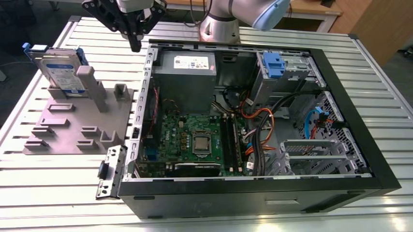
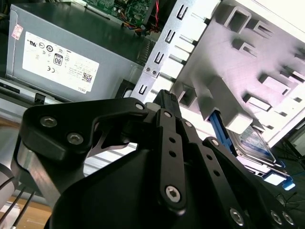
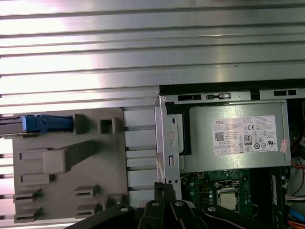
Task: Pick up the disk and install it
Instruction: 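Reach for the disk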
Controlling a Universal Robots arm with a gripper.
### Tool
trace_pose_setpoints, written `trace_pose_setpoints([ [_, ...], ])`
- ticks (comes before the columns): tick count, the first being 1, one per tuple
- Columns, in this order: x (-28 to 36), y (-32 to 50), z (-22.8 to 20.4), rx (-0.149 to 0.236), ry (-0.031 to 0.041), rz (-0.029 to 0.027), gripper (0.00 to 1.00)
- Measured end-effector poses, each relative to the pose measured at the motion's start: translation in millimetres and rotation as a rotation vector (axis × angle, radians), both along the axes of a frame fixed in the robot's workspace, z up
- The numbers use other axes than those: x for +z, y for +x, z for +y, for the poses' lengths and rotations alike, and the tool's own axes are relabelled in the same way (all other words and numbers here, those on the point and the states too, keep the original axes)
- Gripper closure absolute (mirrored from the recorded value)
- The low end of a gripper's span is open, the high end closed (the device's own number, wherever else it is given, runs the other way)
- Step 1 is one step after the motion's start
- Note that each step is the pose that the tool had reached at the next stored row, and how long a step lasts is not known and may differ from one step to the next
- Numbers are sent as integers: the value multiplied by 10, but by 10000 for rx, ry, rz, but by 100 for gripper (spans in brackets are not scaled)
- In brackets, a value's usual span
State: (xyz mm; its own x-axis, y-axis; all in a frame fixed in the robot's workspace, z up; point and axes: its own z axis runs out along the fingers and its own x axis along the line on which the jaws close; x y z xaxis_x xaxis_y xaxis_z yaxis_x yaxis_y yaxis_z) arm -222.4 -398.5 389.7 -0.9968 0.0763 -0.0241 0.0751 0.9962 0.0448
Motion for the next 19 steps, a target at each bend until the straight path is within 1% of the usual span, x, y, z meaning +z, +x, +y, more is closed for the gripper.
trace_pose_setpoints([
  [19, -14, -86, 0, 0, 0, 14, 89],
])
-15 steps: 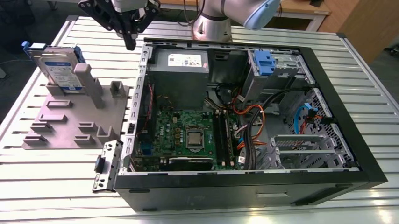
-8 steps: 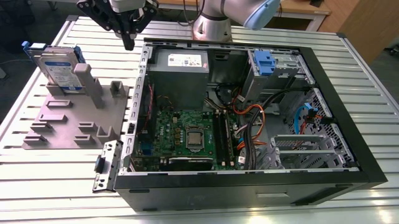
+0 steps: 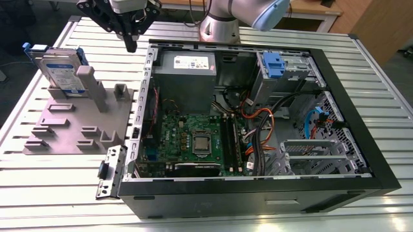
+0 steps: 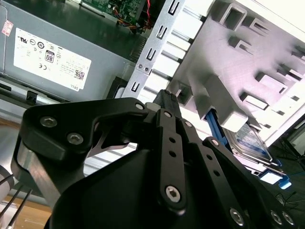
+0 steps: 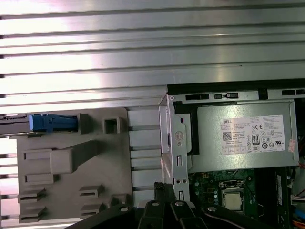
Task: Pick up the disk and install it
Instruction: 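Reach for the disk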
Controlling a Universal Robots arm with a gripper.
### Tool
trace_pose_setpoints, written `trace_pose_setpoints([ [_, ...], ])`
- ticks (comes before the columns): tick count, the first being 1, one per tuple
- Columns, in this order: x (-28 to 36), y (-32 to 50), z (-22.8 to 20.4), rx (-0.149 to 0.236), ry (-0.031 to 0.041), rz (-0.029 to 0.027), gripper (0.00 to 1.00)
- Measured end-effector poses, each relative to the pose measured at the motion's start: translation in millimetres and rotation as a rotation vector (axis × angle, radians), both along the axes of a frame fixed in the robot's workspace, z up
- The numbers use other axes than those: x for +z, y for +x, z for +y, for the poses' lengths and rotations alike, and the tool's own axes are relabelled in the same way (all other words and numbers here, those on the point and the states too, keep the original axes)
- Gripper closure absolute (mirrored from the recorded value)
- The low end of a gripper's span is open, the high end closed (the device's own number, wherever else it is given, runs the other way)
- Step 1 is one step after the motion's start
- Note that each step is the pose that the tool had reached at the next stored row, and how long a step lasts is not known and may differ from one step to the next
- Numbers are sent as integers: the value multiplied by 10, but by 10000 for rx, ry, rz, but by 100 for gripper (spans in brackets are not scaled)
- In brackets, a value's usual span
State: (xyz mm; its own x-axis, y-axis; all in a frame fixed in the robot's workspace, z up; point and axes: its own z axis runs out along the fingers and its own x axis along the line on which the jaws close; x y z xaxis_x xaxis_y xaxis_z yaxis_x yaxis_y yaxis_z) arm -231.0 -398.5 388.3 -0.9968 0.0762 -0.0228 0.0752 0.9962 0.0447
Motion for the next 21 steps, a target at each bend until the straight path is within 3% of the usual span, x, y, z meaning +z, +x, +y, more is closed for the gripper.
trace_pose_setpoints([
  [21, -27, -95, 0, 0, 0, 58, 89],
])
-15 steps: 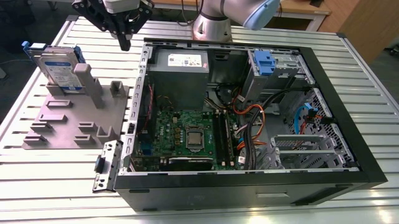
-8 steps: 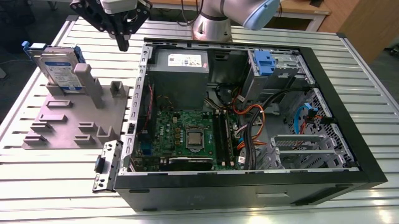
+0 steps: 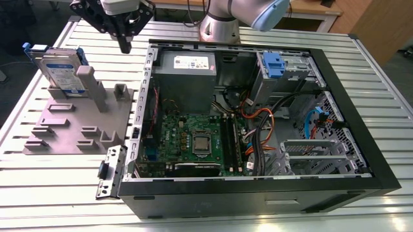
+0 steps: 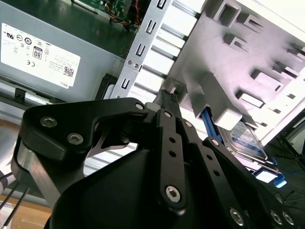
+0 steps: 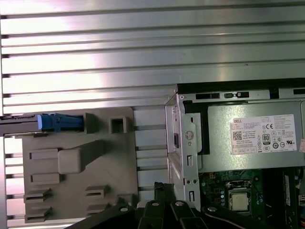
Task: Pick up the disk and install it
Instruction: 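Reach for the disk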
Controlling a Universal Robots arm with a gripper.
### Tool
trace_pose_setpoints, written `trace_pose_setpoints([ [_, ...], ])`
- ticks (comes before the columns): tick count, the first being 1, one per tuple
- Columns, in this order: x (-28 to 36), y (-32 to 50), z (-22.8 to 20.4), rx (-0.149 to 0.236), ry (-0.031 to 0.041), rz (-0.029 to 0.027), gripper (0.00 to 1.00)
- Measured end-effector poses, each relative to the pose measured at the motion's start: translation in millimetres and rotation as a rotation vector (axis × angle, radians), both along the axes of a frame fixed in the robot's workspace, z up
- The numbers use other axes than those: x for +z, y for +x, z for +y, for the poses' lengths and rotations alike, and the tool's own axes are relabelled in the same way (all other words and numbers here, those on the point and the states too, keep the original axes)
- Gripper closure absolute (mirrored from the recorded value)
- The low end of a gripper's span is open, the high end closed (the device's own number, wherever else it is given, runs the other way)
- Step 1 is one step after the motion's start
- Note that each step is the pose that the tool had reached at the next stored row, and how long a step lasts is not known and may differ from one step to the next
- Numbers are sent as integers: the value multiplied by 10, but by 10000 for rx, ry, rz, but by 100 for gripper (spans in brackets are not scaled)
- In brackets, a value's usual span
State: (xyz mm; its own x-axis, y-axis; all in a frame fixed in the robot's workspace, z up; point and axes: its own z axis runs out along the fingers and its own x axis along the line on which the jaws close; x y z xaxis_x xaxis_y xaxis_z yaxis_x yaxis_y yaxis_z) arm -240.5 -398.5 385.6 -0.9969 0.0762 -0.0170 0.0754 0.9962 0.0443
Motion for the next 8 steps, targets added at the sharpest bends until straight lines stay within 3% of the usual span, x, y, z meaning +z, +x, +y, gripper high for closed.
trace_pose_setpoints([
  [8, -11, -36, 0, 0, 0, 25, 89],
])
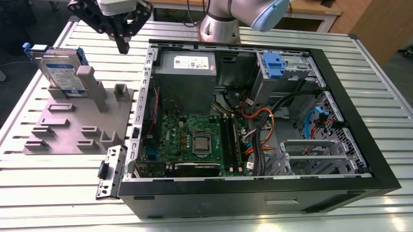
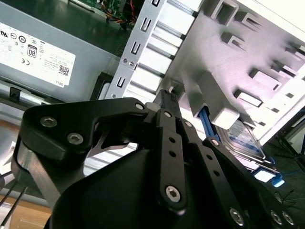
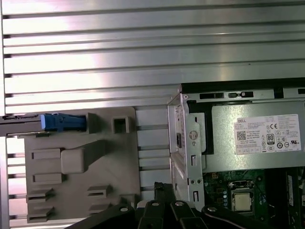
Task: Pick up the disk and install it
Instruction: 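Reach for the disk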
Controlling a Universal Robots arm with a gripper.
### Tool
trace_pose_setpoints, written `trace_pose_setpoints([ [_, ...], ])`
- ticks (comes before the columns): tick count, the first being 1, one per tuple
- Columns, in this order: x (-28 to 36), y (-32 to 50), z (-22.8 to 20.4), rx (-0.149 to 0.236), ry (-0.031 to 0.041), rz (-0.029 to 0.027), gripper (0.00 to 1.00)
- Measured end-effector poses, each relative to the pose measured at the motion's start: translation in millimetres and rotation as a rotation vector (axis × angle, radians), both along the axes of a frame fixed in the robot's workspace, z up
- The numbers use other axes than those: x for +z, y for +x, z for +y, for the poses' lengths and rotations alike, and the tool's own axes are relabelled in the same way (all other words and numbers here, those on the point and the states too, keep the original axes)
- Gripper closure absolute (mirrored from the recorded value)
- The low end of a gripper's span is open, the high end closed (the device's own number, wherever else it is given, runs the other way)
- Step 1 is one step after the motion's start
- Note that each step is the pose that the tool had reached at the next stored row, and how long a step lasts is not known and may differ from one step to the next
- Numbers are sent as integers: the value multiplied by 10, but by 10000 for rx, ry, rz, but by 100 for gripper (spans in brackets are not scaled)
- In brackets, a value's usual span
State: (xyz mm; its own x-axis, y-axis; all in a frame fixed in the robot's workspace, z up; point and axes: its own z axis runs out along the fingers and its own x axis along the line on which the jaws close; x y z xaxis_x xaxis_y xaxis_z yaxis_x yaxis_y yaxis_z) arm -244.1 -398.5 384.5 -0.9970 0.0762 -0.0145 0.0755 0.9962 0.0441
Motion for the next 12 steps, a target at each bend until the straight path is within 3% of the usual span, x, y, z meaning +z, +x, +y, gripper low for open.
trace_pose_setpoints([
  [8, -12, -53, 0, 0, 0, 19, 89],
  [12, -27, -98, 0, 0, 0, 58, 89],
])
